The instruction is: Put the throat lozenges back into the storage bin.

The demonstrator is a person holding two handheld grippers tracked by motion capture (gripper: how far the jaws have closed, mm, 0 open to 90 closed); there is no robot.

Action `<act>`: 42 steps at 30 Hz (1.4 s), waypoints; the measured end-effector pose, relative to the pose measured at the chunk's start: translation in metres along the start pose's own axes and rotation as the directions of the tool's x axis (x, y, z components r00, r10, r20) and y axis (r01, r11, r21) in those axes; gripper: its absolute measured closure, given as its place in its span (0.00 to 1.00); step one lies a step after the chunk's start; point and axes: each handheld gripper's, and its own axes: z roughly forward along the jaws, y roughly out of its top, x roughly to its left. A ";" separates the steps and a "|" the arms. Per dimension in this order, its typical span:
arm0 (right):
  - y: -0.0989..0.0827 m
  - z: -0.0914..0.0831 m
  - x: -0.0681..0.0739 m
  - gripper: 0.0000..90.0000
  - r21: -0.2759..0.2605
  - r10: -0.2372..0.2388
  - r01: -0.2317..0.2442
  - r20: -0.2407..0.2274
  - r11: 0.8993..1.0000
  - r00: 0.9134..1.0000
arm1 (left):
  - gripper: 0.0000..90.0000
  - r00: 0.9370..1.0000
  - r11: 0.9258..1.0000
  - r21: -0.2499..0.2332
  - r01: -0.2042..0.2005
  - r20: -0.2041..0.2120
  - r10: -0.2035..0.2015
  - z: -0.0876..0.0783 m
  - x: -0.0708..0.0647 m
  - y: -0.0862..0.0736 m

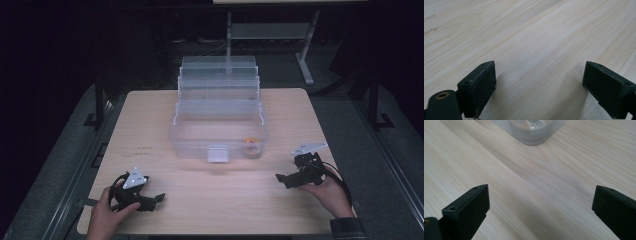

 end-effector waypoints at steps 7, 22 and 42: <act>-0.017 0.000 -0.001 0.01 -0.021 0.017 -0.017 0.002 1.000 1.000 | 0.12 1.000 1.000 0.000 0.000 0.000 0.000 0.000 0.000 0.000; -0.051 0.005 -0.002 0.01 -0.041 0.037 -0.035 0.041 0.999 0.998 | 0.12 1.000 1.000 0.003 -0.001 -0.002 0.001 0.000 0.000 0.000; -0.067 0.011 -0.004 0.00 -0.090 0.056 -0.053 0.039 0.995 0.998 | 0.12 1.000 1.000 0.003 0.001 -0.002 -0.001 0.000 0.000 0.000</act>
